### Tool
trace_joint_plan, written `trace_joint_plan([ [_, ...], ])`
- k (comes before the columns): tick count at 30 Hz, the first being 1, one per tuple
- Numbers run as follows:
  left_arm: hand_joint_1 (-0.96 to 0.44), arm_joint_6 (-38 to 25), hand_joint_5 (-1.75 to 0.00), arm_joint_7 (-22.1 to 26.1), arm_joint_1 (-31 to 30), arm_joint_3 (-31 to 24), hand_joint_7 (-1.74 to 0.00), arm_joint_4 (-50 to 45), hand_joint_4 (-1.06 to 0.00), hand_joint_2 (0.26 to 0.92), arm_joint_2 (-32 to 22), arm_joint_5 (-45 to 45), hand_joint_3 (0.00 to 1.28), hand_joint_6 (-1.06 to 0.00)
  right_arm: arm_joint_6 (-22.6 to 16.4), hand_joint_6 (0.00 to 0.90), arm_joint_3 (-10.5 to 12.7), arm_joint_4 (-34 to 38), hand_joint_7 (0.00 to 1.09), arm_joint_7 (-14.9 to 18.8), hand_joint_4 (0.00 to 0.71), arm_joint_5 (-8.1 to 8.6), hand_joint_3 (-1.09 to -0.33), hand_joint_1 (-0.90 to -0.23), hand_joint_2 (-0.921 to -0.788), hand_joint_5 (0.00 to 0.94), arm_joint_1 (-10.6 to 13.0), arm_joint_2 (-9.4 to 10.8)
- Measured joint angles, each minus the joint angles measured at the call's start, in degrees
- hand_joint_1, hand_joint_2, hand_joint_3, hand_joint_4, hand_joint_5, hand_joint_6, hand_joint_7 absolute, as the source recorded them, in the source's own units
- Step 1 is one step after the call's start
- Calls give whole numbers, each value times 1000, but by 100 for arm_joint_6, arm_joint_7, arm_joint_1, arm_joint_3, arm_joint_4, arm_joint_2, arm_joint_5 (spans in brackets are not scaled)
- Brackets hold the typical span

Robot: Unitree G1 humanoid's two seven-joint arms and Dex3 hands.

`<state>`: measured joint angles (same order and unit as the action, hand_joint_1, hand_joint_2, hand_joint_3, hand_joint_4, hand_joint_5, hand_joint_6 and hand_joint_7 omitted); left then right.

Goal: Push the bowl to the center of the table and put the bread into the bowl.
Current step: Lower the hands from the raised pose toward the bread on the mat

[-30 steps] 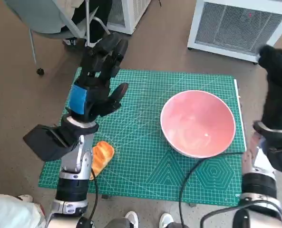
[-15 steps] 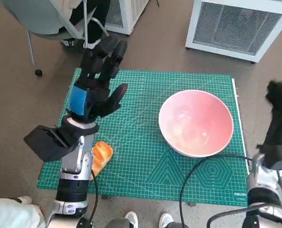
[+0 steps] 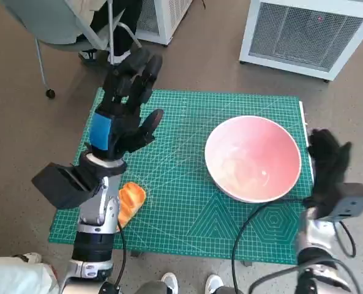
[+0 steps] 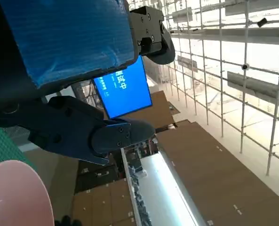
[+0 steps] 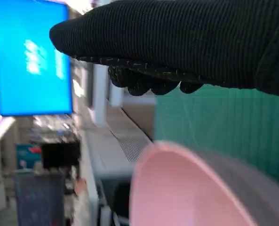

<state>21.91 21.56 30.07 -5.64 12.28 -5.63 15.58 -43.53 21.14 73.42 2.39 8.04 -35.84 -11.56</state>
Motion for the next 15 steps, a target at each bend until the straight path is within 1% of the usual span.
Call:
trace_joint_plan([
  [4, -333, 0, -3, 0, -8, -8, -642, -12, -192, 921, -46, 0, 444, 1, 226, 184, -11, 70, 325, 5, 325, -11, -846, -517, -921, 0, -16, 142],
  [7, -335, 3, -5, -1, -17, -20, -642, -25, -196, 921, -64, 5, 444, 1, 379, 190, -6, 100, 322, 11, 338, -8, -834, -523, -921, 6, -48, 225],
  [10, -340, 12, -7, -1, -51, -46, -642, -43, -200, 921, -83, 11, 443, 1, 548, 197, -5, 117, 320, 10, 346, -2, -826, -523, -921, 9, -152, 323],
  [15, -348, 15, -8, 2, -132, -66, -641, -58, -204, 921, -89, 11, 439, 0, 705, 204, -26, 118, 318, -1, 344, -32, -825, -527, -921, 6, -341, 428],
])
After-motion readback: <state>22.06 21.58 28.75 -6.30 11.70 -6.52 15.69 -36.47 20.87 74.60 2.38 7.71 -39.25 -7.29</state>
